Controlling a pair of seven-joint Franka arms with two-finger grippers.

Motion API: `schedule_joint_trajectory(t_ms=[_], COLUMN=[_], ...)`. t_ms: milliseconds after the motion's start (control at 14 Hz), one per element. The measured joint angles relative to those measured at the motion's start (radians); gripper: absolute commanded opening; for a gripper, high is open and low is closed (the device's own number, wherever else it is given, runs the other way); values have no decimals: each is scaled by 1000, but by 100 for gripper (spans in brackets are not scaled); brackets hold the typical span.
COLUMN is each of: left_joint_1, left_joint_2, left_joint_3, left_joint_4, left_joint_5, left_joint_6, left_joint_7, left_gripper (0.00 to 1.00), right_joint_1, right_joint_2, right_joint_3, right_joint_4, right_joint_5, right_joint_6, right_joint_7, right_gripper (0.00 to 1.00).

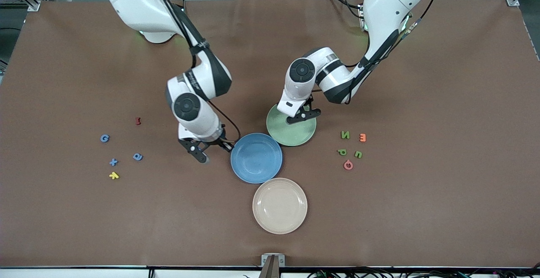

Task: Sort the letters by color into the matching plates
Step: 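Drop the blue E on the blue plate while the left gripper drops green B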

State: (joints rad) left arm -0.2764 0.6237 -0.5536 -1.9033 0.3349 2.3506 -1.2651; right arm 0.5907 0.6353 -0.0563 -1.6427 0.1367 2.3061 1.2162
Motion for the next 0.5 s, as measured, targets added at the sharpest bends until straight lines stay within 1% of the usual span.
schedule_joint_trajectory(t_ms=[143, 215, 286, 358, 429, 501], left_joint_1=[-4, -6, -8, -9, -9, -9], left_joint_2=[10, 13, 15, 15, 15, 15], left_joint_3=[0, 0, 0, 0, 0, 0], left_joint_4=[3, 5, 8, 10, 12, 15], left_joint_5=[22, 27, 29, 29, 30, 30], left_joint_6=[1, 1, 1, 1, 1, 1], left_joint_7=[-26, -33, -34, -35, -35, -35], left_gripper=[37, 49, 77, 91, 95, 96], right_joint_1=[14, 16, 17, 19, 23, 28], right_joint_2=[49, 63, 72, 79, 86, 94], right_joint_3=[-1, -1, -1, -1, -1, -1], right_joint_4=[49, 62, 69, 72, 75, 78], right_joint_5=[0, 0, 0, 0, 0, 0], right_joint_6=[3, 10, 26, 42, 53, 58], right_joint_7=[40, 54, 69, 79, 90, 98], right_gripper=[2, 2, 2, 2, 7, 13])
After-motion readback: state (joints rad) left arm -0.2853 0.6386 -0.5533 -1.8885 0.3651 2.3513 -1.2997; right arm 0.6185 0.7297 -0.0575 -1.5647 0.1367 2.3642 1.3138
